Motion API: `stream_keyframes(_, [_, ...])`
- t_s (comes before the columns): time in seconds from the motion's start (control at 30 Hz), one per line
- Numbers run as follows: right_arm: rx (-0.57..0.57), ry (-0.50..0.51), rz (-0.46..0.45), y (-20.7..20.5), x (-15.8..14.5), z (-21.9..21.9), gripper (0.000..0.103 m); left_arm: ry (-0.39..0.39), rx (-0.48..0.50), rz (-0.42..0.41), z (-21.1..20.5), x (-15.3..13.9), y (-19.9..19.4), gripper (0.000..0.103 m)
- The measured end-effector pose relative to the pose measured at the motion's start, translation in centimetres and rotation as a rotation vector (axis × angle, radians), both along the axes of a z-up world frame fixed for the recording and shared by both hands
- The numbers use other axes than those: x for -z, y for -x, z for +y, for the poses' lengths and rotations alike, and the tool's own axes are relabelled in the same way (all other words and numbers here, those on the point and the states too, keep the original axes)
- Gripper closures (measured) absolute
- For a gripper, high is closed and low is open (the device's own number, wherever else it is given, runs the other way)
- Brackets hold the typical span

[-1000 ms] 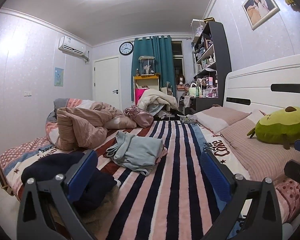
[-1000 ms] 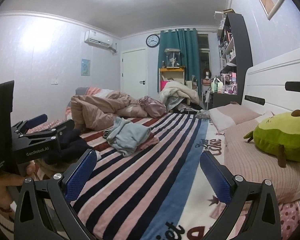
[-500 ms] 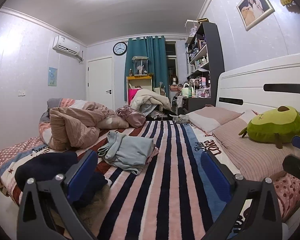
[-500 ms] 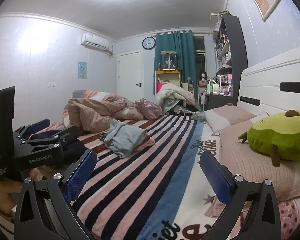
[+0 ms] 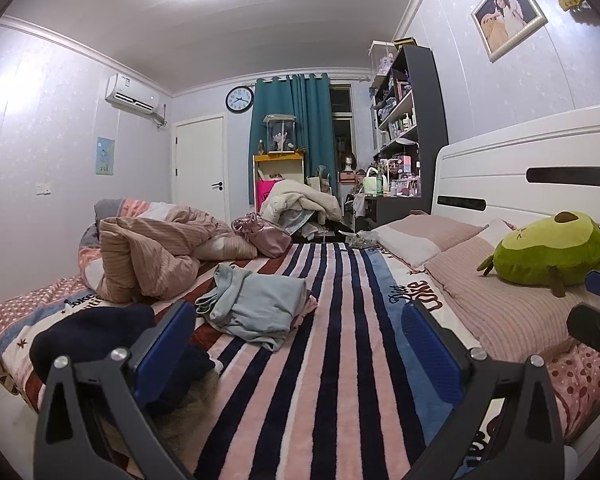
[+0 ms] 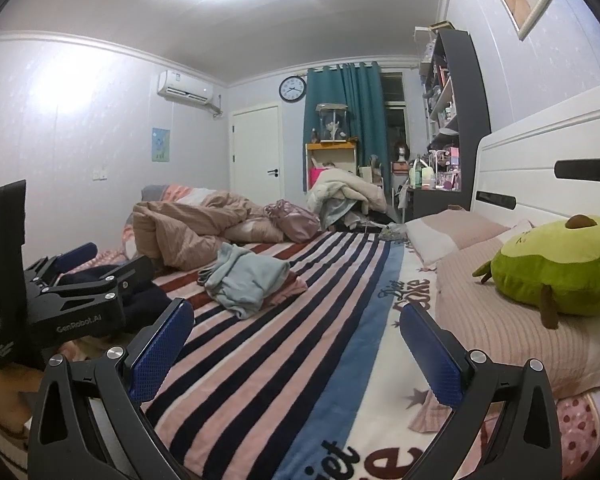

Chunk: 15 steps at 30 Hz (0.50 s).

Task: Fold small clothes

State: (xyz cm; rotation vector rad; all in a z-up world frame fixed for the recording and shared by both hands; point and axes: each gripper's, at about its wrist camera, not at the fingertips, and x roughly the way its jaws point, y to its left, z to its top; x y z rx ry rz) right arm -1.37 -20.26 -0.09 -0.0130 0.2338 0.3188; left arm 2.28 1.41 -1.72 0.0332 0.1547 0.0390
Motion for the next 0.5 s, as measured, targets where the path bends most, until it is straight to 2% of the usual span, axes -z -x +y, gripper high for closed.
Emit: stream_keyframes(0.5, [0.006, -0.003, 0.0, -0.18, -0.01, -0.5, 0.0, -0.001, 0.007, 0.007, 0.02, 0.02, 0.15, 0.001])
